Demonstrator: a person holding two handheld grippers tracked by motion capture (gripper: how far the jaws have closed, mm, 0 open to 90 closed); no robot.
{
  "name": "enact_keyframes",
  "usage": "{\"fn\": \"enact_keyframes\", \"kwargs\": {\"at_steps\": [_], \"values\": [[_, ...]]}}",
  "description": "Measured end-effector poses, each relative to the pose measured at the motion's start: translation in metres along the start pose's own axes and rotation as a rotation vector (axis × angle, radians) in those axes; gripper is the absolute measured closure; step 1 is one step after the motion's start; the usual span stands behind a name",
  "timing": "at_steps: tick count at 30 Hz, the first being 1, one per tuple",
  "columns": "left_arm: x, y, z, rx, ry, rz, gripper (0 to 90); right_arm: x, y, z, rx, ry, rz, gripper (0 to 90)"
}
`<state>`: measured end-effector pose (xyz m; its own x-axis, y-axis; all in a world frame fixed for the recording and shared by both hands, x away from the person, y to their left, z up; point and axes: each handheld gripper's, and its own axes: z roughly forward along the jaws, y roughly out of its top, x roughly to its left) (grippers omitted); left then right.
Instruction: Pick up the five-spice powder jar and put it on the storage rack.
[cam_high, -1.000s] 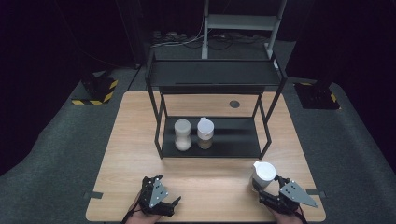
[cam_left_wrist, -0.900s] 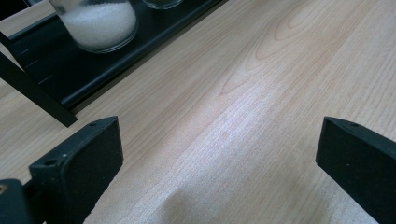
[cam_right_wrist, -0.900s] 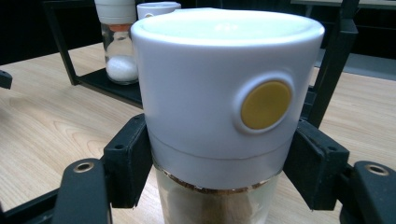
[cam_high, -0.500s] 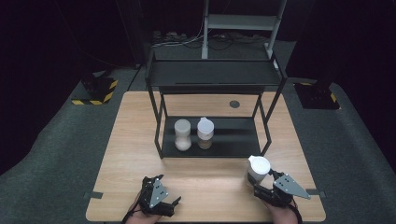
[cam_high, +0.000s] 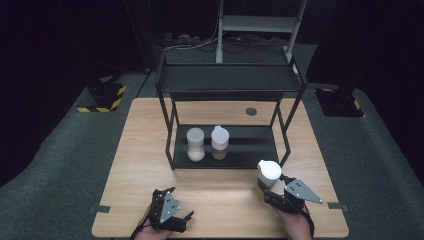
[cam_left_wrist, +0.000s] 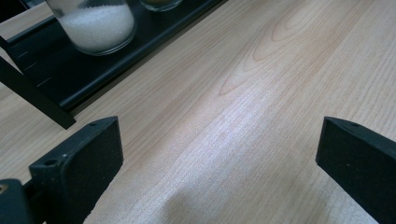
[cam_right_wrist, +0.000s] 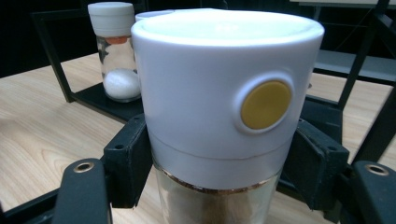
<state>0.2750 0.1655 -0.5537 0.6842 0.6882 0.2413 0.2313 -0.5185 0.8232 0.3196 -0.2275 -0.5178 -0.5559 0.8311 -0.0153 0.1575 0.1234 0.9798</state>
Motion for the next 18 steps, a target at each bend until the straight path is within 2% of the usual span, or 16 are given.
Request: {"fn": "enact_keyframes", "kwargs": {"at_steps": [11, 18], "values": [[0.000, 0.000, -0.001, -0.002, 0.003, 0.004, 0.8, -0.001, 0.014, 0.017, -0.027, 0.007, 0.006, 30.3], [0.000, 0.000, -0.001, -0.004, 0.002, 0.003, 0.8, -0.004, 0.024, 0.030, -0.021, 0.007, 0.001, 30.3]]}}
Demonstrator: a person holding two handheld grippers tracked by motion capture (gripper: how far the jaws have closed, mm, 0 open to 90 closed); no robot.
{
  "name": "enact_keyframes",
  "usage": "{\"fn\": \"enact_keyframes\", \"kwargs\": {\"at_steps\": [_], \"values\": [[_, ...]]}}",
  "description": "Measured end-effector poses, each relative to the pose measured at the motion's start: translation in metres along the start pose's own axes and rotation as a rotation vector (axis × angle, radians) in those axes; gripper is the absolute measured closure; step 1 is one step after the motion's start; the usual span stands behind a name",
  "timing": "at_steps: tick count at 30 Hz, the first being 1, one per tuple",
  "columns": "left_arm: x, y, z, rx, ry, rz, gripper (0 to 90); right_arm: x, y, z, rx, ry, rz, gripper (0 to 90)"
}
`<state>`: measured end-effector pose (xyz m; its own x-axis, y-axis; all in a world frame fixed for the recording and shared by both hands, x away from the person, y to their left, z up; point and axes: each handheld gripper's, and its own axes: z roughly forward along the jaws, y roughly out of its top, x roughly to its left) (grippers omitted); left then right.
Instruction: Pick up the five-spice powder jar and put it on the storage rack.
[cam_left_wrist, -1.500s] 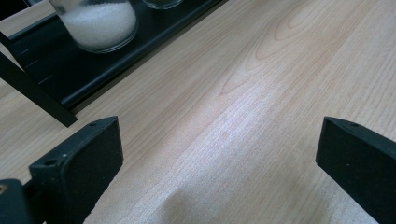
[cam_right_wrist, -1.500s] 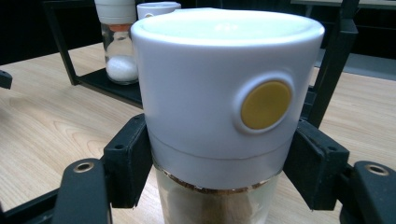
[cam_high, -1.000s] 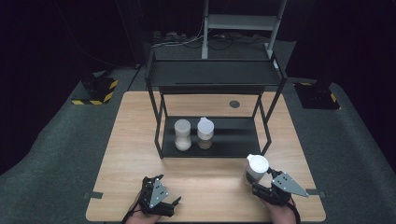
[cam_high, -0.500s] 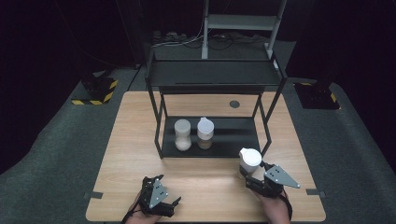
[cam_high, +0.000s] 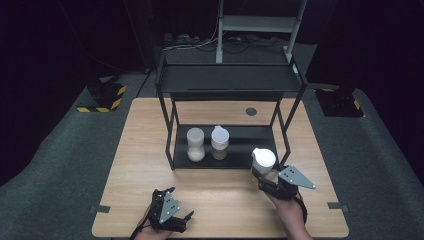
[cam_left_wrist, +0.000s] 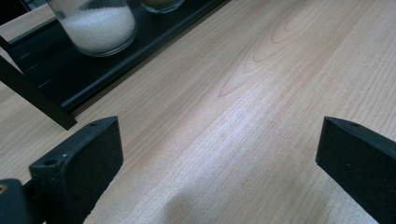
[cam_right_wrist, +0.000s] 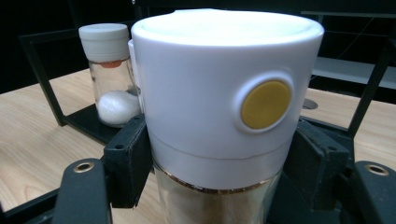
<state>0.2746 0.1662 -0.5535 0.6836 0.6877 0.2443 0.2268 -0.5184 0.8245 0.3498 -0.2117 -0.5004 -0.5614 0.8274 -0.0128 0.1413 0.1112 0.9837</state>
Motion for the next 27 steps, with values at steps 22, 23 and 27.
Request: {"fn": "enact_keyframes", "kwargs": {"at_steps": [22, 23, 27], "values": [[0.000, 0.000, -0.001, -0.010, -0.001, -0.002, 0.8, 0.005, 0.014, 0.042, 0.010, -0.007, 0.005, 30.3], [0.000, 0.000, -0.001, -0.009, -0.002, -0.001, 0.8, 0.005, 0.015, 0.044, 0.010, -0.006, 0.004, 30.3], [0.000, -0.001, -0.001, -0.011, -0.002, -0.008, 0.8, 0.006, 0.017, 0.050, 0.007, -0.008, -0.001, 30.3]]}}
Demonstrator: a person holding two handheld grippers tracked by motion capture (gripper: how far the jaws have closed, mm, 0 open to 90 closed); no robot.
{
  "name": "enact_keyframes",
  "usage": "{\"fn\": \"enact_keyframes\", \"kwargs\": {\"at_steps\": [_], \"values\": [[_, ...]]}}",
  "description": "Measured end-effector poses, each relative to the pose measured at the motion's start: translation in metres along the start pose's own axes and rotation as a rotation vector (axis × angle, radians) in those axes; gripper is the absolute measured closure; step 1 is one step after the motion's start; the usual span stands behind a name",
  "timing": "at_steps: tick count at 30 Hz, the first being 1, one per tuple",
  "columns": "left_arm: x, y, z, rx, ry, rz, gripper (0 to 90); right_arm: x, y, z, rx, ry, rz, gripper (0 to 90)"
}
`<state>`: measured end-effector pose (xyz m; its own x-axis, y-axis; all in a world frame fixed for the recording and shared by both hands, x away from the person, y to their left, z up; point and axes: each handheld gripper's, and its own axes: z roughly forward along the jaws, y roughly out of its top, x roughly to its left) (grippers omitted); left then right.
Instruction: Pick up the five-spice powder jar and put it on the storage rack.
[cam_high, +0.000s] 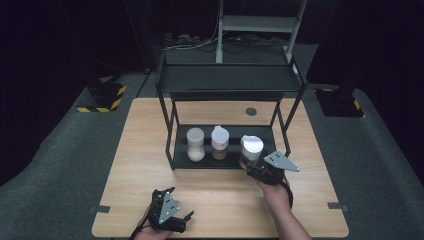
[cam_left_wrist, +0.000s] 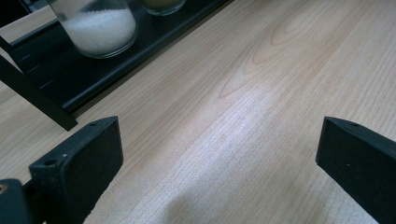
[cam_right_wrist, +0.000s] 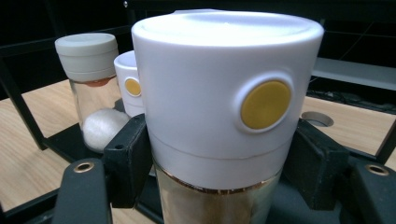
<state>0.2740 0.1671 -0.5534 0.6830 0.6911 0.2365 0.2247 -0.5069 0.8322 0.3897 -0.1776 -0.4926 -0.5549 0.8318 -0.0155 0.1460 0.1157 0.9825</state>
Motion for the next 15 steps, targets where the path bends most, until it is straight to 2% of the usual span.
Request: {"fn": "enact_keyframes", "kwargs": {"at_steps": [15], "values": [[0.001, 0.000, 0.000, 0.000, -0.007, -0.004, 0.9, 0.000, 0.005, 0.020, 0.016, -0.025, -0.016, 30.3]]}}
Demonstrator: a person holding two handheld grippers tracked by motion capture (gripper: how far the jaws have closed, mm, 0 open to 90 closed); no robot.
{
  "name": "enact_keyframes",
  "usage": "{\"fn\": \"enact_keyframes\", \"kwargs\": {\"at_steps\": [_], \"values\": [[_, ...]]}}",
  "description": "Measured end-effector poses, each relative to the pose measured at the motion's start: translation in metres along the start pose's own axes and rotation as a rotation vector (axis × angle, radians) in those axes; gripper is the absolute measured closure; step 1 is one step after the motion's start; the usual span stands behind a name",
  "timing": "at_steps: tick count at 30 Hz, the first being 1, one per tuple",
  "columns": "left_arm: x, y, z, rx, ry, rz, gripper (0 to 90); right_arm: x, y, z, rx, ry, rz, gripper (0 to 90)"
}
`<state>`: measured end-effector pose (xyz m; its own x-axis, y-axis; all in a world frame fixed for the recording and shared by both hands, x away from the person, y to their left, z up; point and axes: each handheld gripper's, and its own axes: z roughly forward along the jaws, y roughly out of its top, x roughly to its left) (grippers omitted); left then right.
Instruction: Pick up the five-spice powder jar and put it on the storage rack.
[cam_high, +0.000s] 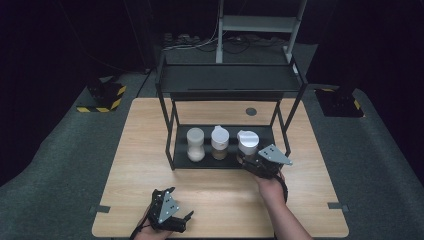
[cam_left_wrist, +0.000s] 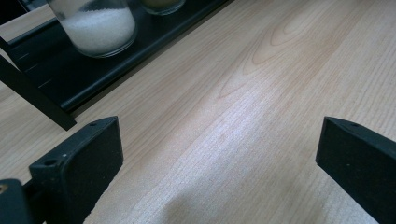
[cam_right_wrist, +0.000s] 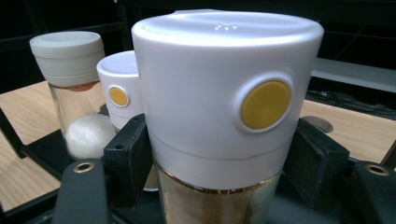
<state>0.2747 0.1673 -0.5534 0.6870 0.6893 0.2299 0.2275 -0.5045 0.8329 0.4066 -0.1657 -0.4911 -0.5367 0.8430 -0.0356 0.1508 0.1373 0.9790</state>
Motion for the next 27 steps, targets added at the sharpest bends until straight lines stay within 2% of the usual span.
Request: {"fn": "enact_keyframes", "kwargs": {"at_steps": [16, 27], "values": [[-0.001, 0.000, -0.001, -0.009, -0.004, 0.012, 0.8, -0.006, -0.009, 0.016, 0.019, -0.021, -0.003, 30.3], [0.000, -0.001, -0.001, -0.013, -0.005, 0.006, 0.8, -0.007, -0.015, 0.029, 0.038, -0.031, -0.004, 30.3]]}}
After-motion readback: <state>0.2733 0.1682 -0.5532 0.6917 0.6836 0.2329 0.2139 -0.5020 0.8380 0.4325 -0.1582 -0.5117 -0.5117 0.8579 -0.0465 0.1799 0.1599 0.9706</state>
